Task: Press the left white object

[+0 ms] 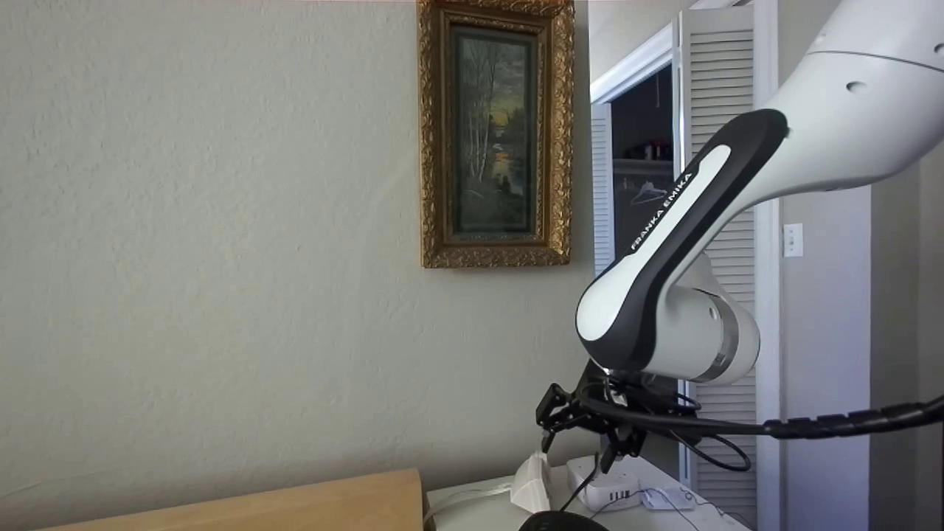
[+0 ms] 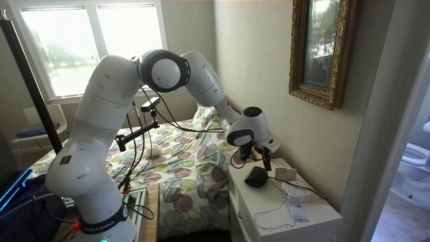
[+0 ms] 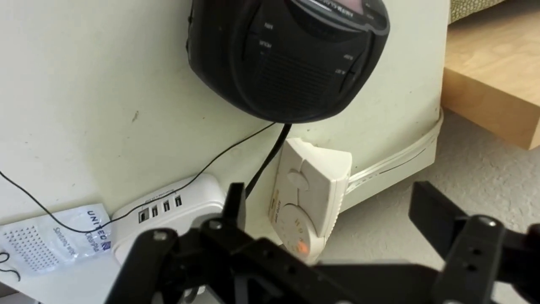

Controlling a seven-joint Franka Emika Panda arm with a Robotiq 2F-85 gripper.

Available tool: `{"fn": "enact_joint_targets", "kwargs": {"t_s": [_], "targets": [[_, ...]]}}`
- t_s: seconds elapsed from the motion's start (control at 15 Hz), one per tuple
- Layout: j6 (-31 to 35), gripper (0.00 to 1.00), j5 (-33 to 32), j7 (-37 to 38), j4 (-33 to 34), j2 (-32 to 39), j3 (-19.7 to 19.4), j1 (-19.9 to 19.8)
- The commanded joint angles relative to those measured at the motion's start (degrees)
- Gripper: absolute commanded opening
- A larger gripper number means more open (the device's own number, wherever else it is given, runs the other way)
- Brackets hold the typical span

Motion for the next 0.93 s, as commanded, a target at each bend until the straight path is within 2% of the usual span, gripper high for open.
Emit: {"fn": "enact_joint_targets", "kwargs": {"t_s": [0.0,0.87], "targets": [[0.54,1.00,-0.45,2.23,4.50,4.64,0.50,-0.39],[-1.26,1.00,-0.81,4.80,17.99,15.14,-0.56,0.52]]}}
